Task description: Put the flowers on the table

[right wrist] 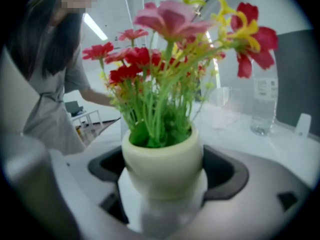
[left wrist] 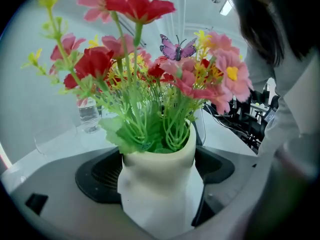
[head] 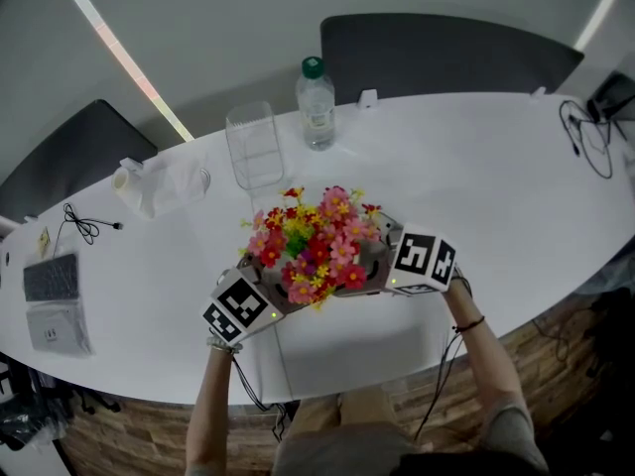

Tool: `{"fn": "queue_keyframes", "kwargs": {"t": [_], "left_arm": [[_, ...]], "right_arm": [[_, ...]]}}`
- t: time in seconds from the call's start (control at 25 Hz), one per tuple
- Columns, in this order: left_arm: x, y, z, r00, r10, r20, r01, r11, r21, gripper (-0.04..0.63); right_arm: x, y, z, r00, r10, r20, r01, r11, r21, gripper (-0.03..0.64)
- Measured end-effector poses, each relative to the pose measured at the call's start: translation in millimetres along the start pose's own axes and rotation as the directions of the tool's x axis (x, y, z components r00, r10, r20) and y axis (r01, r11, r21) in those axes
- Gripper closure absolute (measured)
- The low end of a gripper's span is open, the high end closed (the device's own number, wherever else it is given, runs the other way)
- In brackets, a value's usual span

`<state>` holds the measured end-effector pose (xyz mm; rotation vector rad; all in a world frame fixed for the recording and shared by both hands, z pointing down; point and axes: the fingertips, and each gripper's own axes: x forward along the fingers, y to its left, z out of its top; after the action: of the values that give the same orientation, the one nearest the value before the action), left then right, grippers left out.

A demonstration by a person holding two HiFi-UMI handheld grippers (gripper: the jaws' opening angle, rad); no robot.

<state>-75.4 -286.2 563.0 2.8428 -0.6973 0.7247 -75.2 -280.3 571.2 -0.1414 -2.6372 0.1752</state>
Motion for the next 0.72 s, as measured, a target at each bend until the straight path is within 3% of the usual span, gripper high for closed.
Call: {"fn": "queue_keyframes", "kwargs": {"t": [0.28,0.72], "left_arm": [[0.1,-4.5,-2.8,1.0,0.023,-0.019,-0.023,0.999,0.039,0.129],[-2.0,-7.6,-5.5,0.999,0.054,0.004,-0.054,0.998,0.02,0.129]], "right_arm": [[1.8,3.9,-6.6,0.999,-0.014,-0.029,0.014,1.0,-0.022,0.147],[0.9,6.1,-8.5,0.999,-0.026,-0.031,0.026,1.0,0.002,0.147]]}}
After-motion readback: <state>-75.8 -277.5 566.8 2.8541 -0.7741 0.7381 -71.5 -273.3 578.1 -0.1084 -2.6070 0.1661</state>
